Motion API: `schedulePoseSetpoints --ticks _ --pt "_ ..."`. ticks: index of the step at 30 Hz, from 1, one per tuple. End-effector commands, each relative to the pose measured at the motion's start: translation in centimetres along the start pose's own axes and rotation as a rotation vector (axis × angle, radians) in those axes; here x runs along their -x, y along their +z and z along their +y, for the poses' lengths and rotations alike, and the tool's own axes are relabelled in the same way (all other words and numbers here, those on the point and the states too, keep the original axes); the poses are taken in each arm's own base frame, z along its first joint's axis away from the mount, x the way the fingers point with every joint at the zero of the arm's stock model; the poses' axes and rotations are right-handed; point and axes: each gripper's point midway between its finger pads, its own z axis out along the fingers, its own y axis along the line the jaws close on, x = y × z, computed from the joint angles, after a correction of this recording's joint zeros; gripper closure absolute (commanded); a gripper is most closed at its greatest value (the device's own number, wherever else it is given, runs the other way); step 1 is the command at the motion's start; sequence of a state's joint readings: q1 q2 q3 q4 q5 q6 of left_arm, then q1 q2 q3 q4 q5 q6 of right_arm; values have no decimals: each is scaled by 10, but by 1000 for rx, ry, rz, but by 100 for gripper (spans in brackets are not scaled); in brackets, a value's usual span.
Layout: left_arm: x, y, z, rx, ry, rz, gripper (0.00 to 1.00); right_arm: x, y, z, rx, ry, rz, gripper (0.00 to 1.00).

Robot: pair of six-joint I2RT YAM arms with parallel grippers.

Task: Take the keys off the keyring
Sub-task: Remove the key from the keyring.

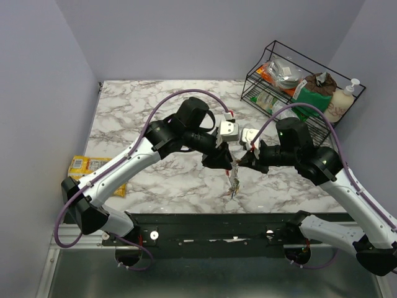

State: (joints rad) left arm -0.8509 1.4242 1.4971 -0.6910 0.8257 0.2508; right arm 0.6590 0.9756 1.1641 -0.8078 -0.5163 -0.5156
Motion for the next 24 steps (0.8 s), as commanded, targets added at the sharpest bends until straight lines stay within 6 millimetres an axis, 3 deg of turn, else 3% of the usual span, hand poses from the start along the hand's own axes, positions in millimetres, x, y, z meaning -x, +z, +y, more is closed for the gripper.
schedulePoseSetpoints --ticks 1,12,24 --pt "1 2 -6 -44 5 0 59 19 -6 0 10 -6 -65 89" --pt "-6 12 11 5 -25 25 59 26 -14 11 50 -15 -97 90" --pt "-5 17 10 -14 -33 31 60 23 -14 13 48 -19 -103 90"
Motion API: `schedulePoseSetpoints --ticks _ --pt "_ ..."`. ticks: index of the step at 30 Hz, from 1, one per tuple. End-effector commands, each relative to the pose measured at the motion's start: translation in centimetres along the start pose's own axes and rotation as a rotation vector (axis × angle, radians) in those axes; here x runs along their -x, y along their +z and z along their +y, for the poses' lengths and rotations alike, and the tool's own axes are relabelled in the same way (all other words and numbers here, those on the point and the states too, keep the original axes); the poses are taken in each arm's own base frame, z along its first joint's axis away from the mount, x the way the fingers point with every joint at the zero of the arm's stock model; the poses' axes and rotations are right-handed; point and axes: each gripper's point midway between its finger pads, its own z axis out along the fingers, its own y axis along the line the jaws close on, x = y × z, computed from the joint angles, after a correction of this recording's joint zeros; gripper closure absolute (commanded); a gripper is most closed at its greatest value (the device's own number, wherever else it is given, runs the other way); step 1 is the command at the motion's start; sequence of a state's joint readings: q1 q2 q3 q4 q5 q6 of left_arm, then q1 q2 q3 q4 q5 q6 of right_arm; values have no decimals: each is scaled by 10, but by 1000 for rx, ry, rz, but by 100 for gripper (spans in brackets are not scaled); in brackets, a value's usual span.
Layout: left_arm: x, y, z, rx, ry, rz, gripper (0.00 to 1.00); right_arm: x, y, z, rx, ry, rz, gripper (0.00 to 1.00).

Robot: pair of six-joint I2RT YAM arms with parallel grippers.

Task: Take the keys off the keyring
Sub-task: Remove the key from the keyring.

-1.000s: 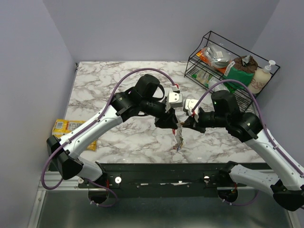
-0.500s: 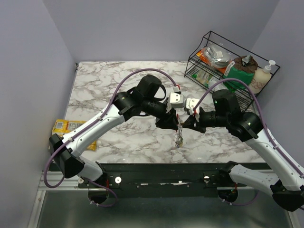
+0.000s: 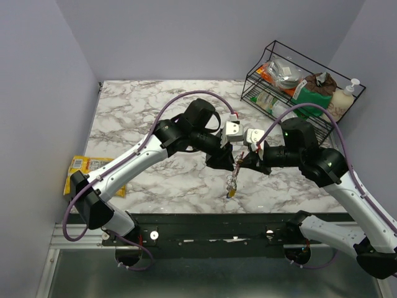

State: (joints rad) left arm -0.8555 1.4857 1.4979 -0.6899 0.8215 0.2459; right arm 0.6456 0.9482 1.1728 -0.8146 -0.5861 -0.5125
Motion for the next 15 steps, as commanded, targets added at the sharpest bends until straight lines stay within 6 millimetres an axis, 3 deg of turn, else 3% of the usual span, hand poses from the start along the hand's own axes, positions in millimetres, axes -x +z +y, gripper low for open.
schedulePoseSetpoints --ticks 1,12,15 --pt "10 1 -1 -3 12 -10 60 12 -5 3 10 -11 -47 89" --pt "15 1 -5 -20 11 -26 68 9 0 -2 -3 -8 -39 90" --pt "13 3 -5 -21 5 -22 76 9 0 -2 -5 -7 -43 90"
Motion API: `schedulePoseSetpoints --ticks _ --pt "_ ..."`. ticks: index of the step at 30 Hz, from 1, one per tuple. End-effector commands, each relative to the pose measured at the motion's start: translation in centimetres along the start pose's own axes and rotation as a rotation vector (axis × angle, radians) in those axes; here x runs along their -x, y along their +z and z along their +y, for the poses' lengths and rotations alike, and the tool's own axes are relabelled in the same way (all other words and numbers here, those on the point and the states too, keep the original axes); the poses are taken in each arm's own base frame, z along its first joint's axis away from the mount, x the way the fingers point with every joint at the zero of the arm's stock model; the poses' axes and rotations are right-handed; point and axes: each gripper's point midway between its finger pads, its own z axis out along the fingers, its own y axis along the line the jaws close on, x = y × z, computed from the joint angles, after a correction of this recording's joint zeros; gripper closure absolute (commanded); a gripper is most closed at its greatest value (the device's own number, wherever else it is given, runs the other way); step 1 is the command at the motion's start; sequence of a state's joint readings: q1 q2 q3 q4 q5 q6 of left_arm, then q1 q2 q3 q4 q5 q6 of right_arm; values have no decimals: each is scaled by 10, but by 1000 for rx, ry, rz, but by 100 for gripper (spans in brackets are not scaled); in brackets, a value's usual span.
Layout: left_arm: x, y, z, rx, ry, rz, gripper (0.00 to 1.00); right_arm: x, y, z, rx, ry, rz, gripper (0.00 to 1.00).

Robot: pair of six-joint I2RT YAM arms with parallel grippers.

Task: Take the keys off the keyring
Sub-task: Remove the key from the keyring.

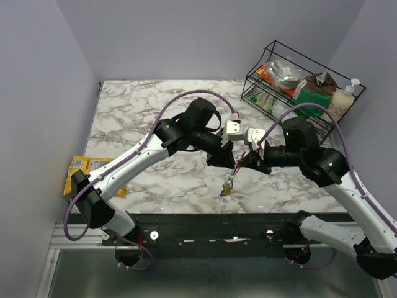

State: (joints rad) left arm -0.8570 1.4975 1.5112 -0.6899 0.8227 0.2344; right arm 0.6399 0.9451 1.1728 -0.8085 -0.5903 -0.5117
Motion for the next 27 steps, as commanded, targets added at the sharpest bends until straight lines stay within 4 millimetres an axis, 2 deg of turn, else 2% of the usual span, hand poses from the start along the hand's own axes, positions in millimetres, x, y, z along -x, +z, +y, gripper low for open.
schedulePoseSetpoints --ticks 1,2,3,6,11,19,22,27 --pt "10 2 -6 -19 14 -20 78 8 1 -1 1 -4 -34 90" --pt "10 2 -5 -16 14 -20 80 7 1 -2 0 -3 -32 90" --pt "10 2 -5 -14 16 -19 88 7 1 -2 -2 -4 -32 90" --pt "10 2 -2 0 11 -19 100 7 1 -2 -5 -5 -31 90" --pt "12 3 1 29 1 -22 100 2 0 -11 -49 -17 -4 89" --pt "12 6 21 155 -33 -9 100 -18 0 -32 -143 -56 99 88" --pt "12 10 19 142 -36 -3 100 -24 6 -32 -125 -49 130 88" --pt "9 16 17 126 -40 14 100 -22 5 -36 -150 -82 151 87"
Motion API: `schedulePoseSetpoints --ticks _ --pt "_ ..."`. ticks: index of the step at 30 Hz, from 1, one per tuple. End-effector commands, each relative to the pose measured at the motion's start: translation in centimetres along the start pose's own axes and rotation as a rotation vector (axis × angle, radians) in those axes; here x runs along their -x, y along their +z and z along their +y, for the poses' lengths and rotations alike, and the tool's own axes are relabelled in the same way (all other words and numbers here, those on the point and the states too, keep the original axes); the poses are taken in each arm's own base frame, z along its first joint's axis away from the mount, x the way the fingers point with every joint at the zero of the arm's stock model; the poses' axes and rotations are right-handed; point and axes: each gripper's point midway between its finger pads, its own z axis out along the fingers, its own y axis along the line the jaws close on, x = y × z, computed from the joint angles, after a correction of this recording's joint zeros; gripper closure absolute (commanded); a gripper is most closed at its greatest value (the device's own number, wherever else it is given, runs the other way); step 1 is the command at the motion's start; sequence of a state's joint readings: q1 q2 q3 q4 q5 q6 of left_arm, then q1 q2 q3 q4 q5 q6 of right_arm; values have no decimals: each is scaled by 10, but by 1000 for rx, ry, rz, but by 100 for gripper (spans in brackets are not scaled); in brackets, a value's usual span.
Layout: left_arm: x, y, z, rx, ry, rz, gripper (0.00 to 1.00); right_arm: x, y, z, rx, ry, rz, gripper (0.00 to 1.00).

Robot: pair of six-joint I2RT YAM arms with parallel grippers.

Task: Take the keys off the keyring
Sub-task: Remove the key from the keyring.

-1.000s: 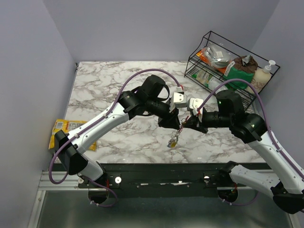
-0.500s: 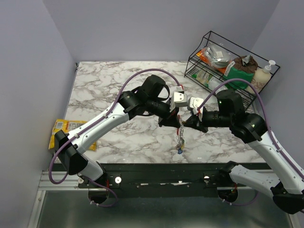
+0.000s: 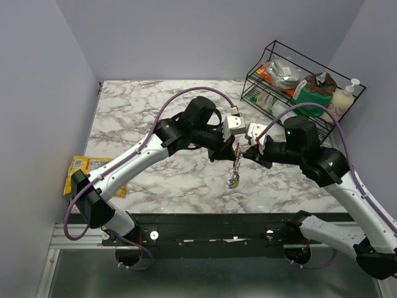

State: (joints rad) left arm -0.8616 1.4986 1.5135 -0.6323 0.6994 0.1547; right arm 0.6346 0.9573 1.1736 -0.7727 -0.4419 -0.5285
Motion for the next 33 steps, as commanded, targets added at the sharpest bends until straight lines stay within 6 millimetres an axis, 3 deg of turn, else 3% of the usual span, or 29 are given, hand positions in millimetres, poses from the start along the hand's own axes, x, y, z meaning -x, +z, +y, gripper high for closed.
schedulePoseSetpoints --ticks 1,5,19,24,33 --pt "1 16 -5 2 -4 30 100 -14 8 -5 -14 -74 98 86" --pt "0 19 -3 6 -14 37 100 -20 9 -7 -41 -124 145 82" --pt "-5 28 3 18 -42 55 100 -21 20 2 -36 -213 167 85" --pt "-8 28 7 36 -44 56 100 -15 11 -7 -101 -238 151 86" --pt "-7 25 12 74 -40 53 100 -28 -5 -17 -198 -273 184 88"
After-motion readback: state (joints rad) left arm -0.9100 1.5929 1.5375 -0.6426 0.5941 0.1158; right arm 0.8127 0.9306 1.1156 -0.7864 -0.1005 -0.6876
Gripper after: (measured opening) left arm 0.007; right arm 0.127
